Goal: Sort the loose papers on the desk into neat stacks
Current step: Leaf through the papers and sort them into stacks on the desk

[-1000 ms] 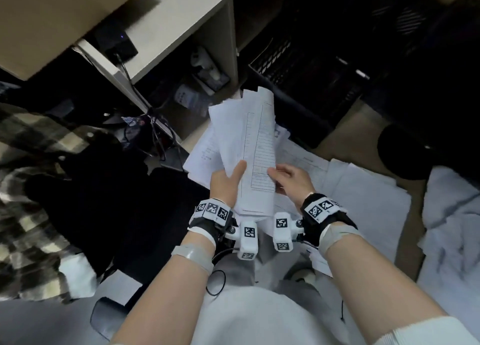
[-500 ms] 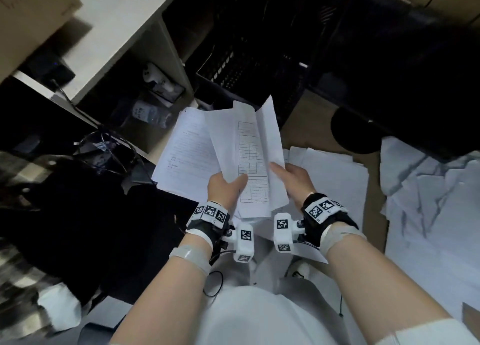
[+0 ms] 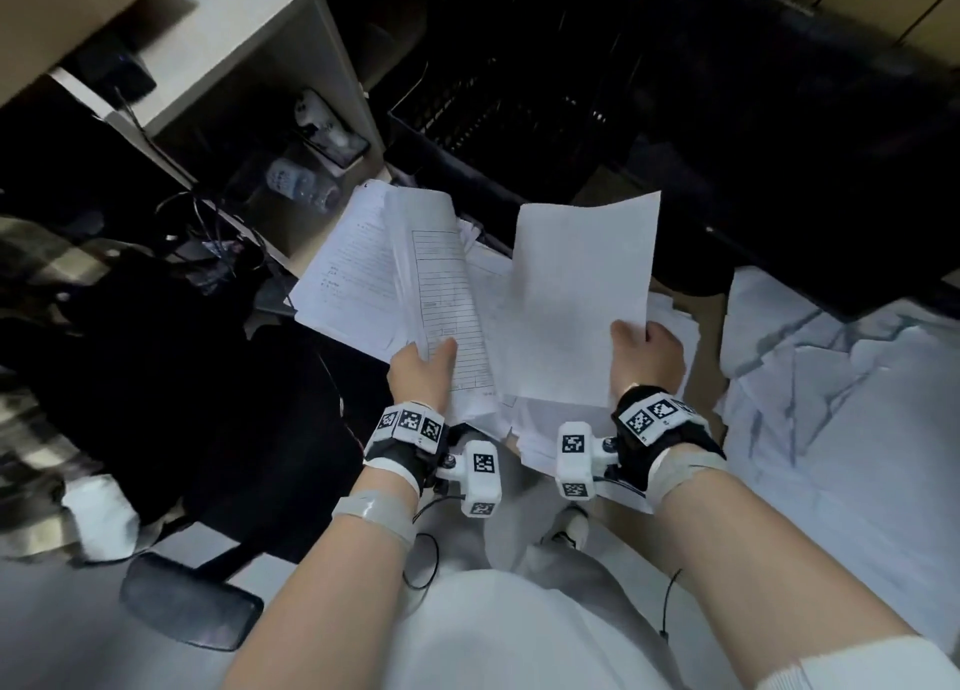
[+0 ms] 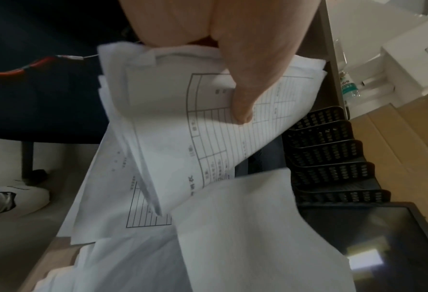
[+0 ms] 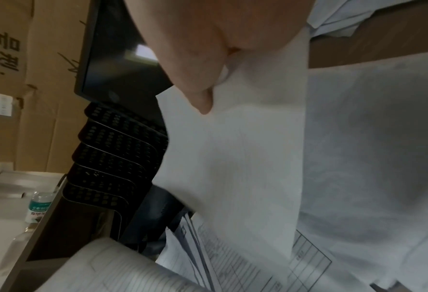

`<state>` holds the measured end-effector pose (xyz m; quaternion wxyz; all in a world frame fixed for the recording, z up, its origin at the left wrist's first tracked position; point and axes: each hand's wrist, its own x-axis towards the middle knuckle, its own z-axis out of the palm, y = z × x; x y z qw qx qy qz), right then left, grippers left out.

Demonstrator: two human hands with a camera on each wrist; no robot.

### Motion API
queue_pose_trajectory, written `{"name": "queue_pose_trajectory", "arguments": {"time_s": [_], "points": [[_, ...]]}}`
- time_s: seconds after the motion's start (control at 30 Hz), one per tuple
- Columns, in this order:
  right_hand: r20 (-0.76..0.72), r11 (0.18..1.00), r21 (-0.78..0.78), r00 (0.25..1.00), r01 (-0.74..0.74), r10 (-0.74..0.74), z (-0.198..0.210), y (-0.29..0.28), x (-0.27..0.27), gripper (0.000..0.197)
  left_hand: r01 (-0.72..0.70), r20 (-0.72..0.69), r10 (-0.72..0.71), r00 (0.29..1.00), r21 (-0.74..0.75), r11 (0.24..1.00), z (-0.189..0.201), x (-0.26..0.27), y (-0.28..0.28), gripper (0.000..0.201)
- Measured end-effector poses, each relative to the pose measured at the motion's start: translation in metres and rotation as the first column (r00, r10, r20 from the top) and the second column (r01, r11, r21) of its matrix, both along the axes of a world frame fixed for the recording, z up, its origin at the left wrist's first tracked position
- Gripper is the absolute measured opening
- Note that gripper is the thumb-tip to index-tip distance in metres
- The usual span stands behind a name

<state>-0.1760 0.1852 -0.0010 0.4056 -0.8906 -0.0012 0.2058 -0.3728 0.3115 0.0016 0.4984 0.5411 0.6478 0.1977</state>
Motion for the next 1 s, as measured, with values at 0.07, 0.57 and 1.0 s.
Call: {"name": "queue_pose_trajectory", "arguments": {"time_s": [0.07,0.57,1.0], "points": [[0.012,0.993,0.084,0.997,-0.081,0.081,0.005,0.006,-0.001,0.017,-0.031,0.008,0.031,0.999,0.011,0.999,-0.001,-0.003,0.000,0.029],[-0.284,0.859,0.060,0.816,-0.508,0.503,-0.055,0.143,-0.087,0.017,0.060,0.023,-0.059,0.998,-0.046,0.997,-0.026,-0.065,0.092,0.029],[-0.470,0.829,0.043,0.721,-0.558,0.510,-0.092,0.188,-0.102,0.038,0.153,0.001,-0.154,0.988,-0.144,0.978,-0.051,-0.064,0.164,0.027]]}}
